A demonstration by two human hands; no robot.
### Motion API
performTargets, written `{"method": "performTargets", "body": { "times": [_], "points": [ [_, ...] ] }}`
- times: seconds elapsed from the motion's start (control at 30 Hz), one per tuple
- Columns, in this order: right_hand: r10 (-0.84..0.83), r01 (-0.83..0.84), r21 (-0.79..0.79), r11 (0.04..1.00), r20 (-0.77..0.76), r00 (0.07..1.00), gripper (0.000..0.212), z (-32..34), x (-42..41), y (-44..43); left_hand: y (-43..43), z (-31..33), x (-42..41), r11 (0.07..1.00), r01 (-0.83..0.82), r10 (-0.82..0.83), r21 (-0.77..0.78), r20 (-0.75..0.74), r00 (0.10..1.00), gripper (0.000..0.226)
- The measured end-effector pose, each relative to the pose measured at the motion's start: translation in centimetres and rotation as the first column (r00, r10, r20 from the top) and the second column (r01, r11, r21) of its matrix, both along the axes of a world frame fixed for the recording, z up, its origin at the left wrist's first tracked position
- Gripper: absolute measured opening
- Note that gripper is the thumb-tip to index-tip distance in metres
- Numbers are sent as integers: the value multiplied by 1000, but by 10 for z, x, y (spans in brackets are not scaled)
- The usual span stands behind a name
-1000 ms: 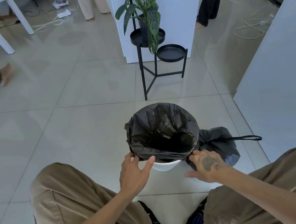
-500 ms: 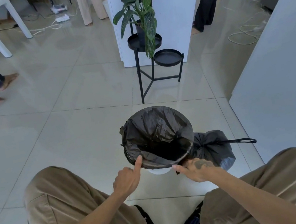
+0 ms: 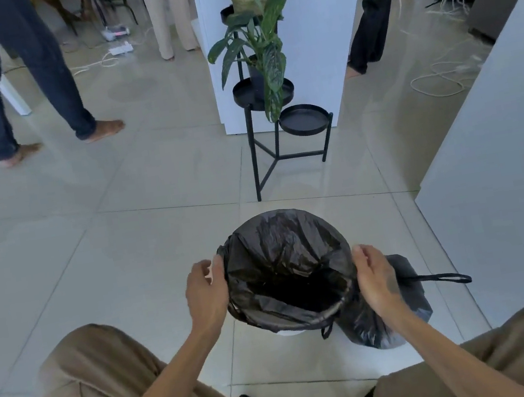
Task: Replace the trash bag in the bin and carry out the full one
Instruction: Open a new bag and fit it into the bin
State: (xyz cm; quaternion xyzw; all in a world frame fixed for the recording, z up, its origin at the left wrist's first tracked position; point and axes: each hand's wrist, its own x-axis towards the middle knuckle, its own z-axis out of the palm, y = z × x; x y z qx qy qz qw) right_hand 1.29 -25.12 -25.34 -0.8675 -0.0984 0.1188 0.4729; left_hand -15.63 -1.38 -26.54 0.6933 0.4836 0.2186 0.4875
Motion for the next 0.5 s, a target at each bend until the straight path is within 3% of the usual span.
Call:
{"method": "performTargets", "body": {
  "times": [0.13,0.2,0.3,0.4,0.5],
  "points": [
    [108,-104,46,994,-107,988,62,-10,7,22,3,1,27,984,175,-176,33,22,984,72],
    [114,-109,43,993,-119,986,64,-15,7,30,6,-3,36,965,256,-254,62,-42,966,72],
    [67,-55,84,995,-143,987,63,-21,8,39,14,-16,40,950,310,-309,32,-26,951,70],
    [19,10,159,987,-182,983,63,-23,9,41,21,-29,43,952,209,-198,-225,72,978,78],
    [-6,56,206,977,-237,972,65,-25,8,42,27,-36,45,844,113,-35,-524,156,987,83]
  ]
}}
